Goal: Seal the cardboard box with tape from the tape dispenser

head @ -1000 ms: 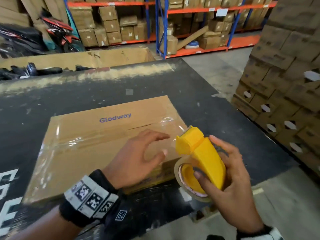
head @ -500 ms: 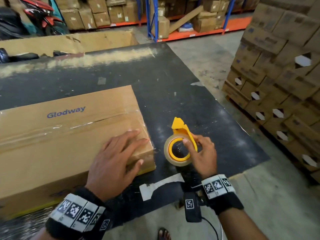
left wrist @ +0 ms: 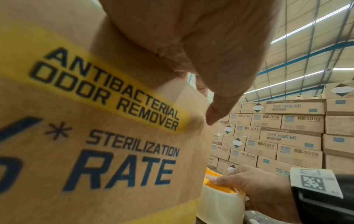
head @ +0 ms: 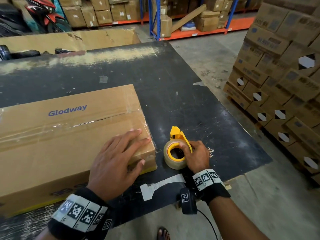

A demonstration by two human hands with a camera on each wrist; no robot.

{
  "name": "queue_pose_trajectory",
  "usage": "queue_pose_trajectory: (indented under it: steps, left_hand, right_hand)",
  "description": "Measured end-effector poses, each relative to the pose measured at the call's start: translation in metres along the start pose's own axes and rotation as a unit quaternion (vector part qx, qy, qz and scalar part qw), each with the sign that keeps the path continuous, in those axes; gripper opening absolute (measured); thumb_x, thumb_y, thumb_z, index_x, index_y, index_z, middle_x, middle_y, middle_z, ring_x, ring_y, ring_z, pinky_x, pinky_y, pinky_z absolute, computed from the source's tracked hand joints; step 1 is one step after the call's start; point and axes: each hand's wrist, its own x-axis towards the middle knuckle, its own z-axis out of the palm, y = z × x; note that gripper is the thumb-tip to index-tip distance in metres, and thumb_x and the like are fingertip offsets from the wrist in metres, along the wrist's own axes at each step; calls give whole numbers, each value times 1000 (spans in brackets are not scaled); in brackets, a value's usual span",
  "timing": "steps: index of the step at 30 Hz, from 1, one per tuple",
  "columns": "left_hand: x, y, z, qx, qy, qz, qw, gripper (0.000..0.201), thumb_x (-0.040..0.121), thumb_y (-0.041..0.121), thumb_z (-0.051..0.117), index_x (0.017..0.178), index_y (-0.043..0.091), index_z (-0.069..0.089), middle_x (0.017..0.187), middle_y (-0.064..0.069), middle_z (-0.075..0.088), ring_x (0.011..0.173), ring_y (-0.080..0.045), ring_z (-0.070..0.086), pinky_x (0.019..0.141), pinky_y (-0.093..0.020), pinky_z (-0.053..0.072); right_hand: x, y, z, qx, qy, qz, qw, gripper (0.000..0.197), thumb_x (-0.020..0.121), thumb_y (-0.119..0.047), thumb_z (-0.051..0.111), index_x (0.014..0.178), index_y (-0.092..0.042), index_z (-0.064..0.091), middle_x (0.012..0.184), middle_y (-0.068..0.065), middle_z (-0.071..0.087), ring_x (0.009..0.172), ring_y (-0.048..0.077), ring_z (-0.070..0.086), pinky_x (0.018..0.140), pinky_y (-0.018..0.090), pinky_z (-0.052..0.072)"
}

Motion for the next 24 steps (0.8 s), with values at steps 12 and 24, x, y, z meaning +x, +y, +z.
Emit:
queue_pose_trajectory:
  steps: [12,24]
  left_hand:
    - [-72,-75,-60,-156,93,-69,981,51,91,45,58,141,34,54,142,17,51,139,-8,45,113,-47,42]
    - [-176,-190,-75,-7,25,-221,975,64,96,68,24,155,45,26,168,7,20,155,-14,16,124,-44,11]
  right_hand:
    - [-72,-126,-24,38,124,-264,956,33,91,-32,63,121,-19,65,126,-4,62,121,14,53,96,26,43]
    - [-128,-193,55,-253,-92,-389,881,62,94,-62,28,149,-36,41,160,-6,37,150,19,27,118,48,26]
